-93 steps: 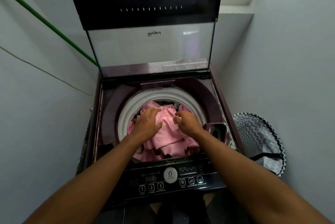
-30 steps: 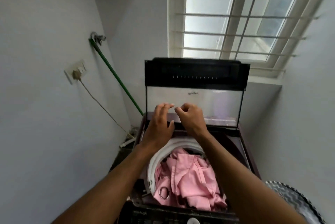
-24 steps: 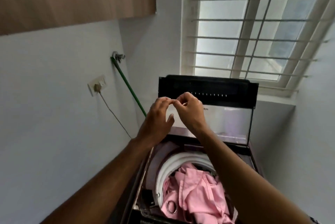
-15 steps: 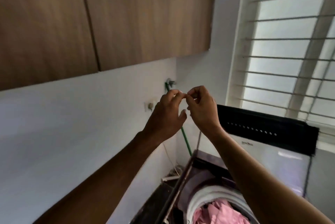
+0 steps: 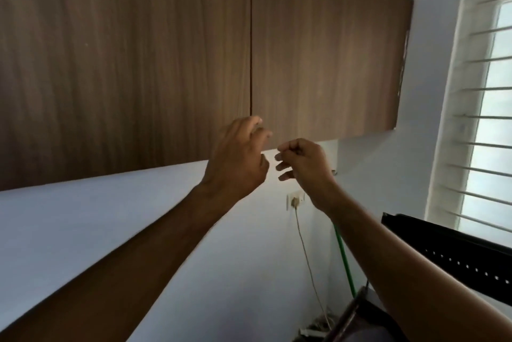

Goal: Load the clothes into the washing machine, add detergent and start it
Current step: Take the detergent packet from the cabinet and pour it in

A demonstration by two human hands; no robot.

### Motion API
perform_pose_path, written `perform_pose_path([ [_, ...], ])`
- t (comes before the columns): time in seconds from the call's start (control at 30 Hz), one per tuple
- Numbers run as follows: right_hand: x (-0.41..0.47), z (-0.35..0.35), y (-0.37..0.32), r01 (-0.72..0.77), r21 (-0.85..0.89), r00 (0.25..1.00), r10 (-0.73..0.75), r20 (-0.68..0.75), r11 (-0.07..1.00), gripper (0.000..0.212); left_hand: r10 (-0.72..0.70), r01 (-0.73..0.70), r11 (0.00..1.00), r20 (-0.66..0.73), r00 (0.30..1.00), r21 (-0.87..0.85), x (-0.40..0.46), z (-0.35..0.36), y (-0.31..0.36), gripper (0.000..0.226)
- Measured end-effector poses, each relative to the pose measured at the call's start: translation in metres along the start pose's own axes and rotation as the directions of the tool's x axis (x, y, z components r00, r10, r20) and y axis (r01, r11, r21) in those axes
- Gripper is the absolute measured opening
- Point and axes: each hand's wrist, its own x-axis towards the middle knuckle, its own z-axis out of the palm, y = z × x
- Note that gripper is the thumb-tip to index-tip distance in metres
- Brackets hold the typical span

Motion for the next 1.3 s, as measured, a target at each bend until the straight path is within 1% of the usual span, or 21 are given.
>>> perform_pose_path([
  [0.07, 0.004, 0.018, -0.001, -0.113, 0.105, 0.993, 0.107, 0.057, 0.988, 0.011, -0.048, 0.045, 0.993, 0.023, 0.999, 0.109, 0.005, -0.007, -0.019, 0.057],
  [0.13, 0.009, 0.035, 0.001, -0.262, 0.223, 0.963, 0.242, 0.117, 0.939, 0.013, -0.074, 0.062, 0.979, 0.058, 0.996, 0.195, 0.007, -0.005, -0.035, 0.068],
  [0.23, 0.015, 0.055, 0.003, -0.46, 0.375, 0.888, 0.404, 0.222, 0.805, 0.009, -0.087, 0.045, 0.952, 0.128, 0.988, 0.302, 0.003, 0.003, -0.053, 0.084],
  [0.27, 0.017, 0.06, 0.004, -0.497, 0.407, 0.868, 0.435, 0.241, 0.767, 0.008, -0.096, 0.041, 0.945, 0.153, 0.984, 0.325, 0.001, 0.006, -0.056, 0.087],
  [0.3, 0.019, 0.066, 0.004, -0.522, 0.444, 0.853, 0.452, 0.261, 0.728, 0.012, -0.104, 0.041, 0.939, 0.168, 0.98, 0.343, -0.002, 0.009, -0.06, 0.09],
  [0.37, 0.022, 0.075, 0.002, -0.542, 0.539, 0.839, 0.451, 0.304, 0.645, 0.025, -0.112, 0.037, 0.929, 0.185, 0.976, 0.367, -0.005, 0.011, -0.066, 0.094],
  [0.43, 0.024, 0.082, 0.0, -0.524, 0.599, 0.85, 0.414, 0.324, 0.606, 0.026, -0.105, 0.032, 0.928, 0.177, 0.979, 0.371, -0.006, 0.012, -0.071, 0.095],
  [0.5, 0.026, 0.087, -0.004, -0.5, 0.649, 0.862, 0.403, 0.308, 0.573, 0.03, -0.095, 0.031, 0.936, 0.167, 0.981, 0.35, -0.005, 0.01, -0.074, 0.094],
  [0.63, 0.031, 0.094, -0.013, -0.462, 0.699, 0.867, 0.442, 0.229, 0.546, 0.025, -0.075, 0.013, 0.944, 0.177, 0.981, 0.329, -0.004, 0.011, -0.079, 0.092],
  [0.73, 0.029, 0.094, -0.016, -0.467, 0.735, 0.862, 0.44, 0.253, 0.492, 0.028, -0.05, -0.008, 0.947, 0.173, 0.984, 0.322, -0.005, 0.01, -0.082, 0.09],
  [0.77, 0.028, 0.093, -0.015, -0.464, 0.751, 0.861, 0.439, 0.256, 0.47, 0.031, -0.041, -0.02, 0.947, 0.181, 0.983, 0.32, -0.005, 0.01, -0.082, 0.09],
  [0.8, 0.026, 0.092, -0.014, -0.456, 0.78, 0.857, 0.447, 0.255, 0.428, 0.041, -0.03, -0.033, 0.946, 0.188, 0.982, 0.323, -0.006, 0.009, -0.083, 0.09],
  [0.83, 0.025, 0.092, -0.012, -0.442, 0.811, 0.854, 0.458, 0.248, 0.384, 0.054, -0.008, -0.053, 0.941, 0.179, 0.984, 0.335, -0.007, 0.007, -0.084, 0.091],
  [0.87, 0.023, 0.092, -0.013, -0.428, 0.825, 0.849, 0.477, 0.227, 0.369, 0.066, 0.023, -0.078, 0.932, 0.158, 0.987, 0.355, -0.008, 0.006, -0.085, 0.091],
  [0.93, 0.02, 0.095, -0.015, -0.4, 0.825, 0.848, 0.502, 0.169, 0.398, 0.079, 0.106, -0.139, 0.91, 0.106, 0.989, 0.391, -0.009, 0.003, -0.082, 0.092],
  [1.0, 0.016, 0.094, -0.019, -0.358, 0.815, 0.864, 0.493, 0.104, 0.456, 0.085, 0.197, -0.207, 0.883, 0.067, 0.978, 0.422, -0.007, 0.0, -0.07, 0.092],
  [1.07, 0.006, 0.092, -0.025, -0.287, 0.778, 0.873, 0.488, -0.028, 0.558, 0.082, 0.251, -0.244, 0.869, 0.042, 0.967, 0.431, -0.007, -0.007, -0.054, 0.091],
  [1.17, -0.016, 0.077, -0.031, -0.228, 0.665, 0.839, 0.49, -0.236, 0.711, 0.079, 0.251, -0.233, 0.878, 0.013, 0.968, 0.419, -0.011, -0.019, -0.026, 0.091],
  [1.2, -0.026, 0.071, -0.035, -0.209, 0.634, 0.834, 0.474, -0.282, 0.744, 0.072, 0.25, -0.23, 0.88, 0.005, 0.968, 0.415, -0.014, -0.023, -0.019, 0.093],
  [1.27, -0.046, 0.063, -0.044, -0.162, 0.59, 0.841, 0.424, -0.337, 0.791, 0.048, 0.255, -0.232, 0.887, -0.005, 0.967, 0.399, -0.017, -0.031, -0.008, 0.102],
  [1.3, -0.058, 0.06, -0.052, -0.144, 0.575, 0.839, 0.408, -0.361, 0.805, 0.039, 0.262, -0.238, 0.891, -0.01, 0.965, 0.387, -0.018, -0.036, -0.003, 0.106],
])
